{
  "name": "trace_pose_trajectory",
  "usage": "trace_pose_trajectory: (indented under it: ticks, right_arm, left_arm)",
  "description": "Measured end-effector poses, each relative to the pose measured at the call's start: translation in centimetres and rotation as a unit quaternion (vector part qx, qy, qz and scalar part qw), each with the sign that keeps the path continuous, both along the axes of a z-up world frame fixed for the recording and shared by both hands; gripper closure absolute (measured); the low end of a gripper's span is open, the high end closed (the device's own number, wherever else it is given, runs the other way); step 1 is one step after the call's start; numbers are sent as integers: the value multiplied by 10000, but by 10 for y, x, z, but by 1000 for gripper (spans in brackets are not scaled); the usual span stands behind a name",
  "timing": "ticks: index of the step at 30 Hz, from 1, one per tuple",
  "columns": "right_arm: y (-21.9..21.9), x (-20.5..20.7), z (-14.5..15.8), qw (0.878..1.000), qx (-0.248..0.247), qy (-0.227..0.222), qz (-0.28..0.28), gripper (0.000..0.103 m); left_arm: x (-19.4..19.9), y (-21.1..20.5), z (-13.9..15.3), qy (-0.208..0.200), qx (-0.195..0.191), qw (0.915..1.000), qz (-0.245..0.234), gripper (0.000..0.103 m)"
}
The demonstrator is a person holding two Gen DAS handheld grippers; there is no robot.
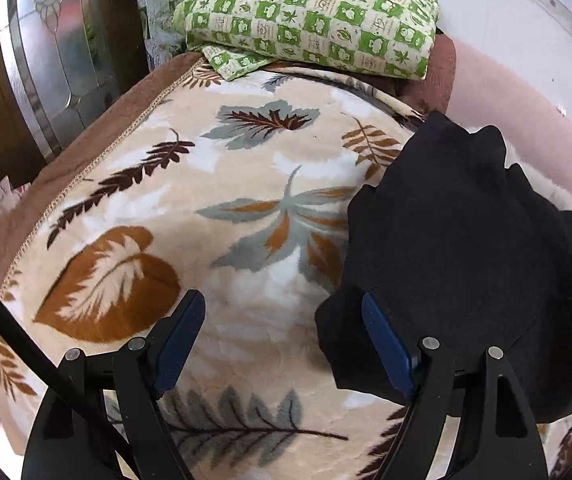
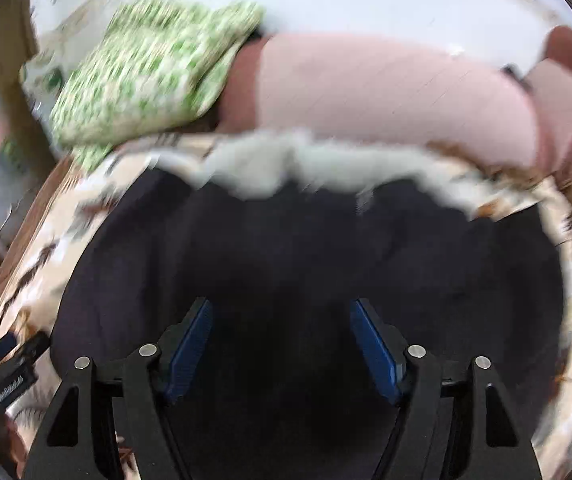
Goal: Fold large clothes
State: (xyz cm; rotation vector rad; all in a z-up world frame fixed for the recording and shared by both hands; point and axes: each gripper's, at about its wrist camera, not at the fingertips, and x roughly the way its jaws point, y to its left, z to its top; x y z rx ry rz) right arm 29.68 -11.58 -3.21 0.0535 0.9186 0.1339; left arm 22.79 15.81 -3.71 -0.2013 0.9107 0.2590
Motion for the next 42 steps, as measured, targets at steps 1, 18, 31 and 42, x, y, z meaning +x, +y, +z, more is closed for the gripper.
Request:
trace_pose_trajectory:
  ticks: [1,18,31,42]
  right_arm:
    - [6,6,-11,9997,-231,8,-32,24]
    - [81,9,18,9968,156,-397,682,86]
    - [61,36,37,9980,485,-307,253,80]
    - [-87,-100,-10,9966,492,-610,-250,59]
  left_arm:
    - [-2,-1,1,-36,7,10000,-23,23]
    - [-10,26,15,-294,-239,9989,281,23]
    - [-6,2,15,-295,-78,9995,-82,23]
    - [-6,-53,-2,-269,252,9965,-754,21]
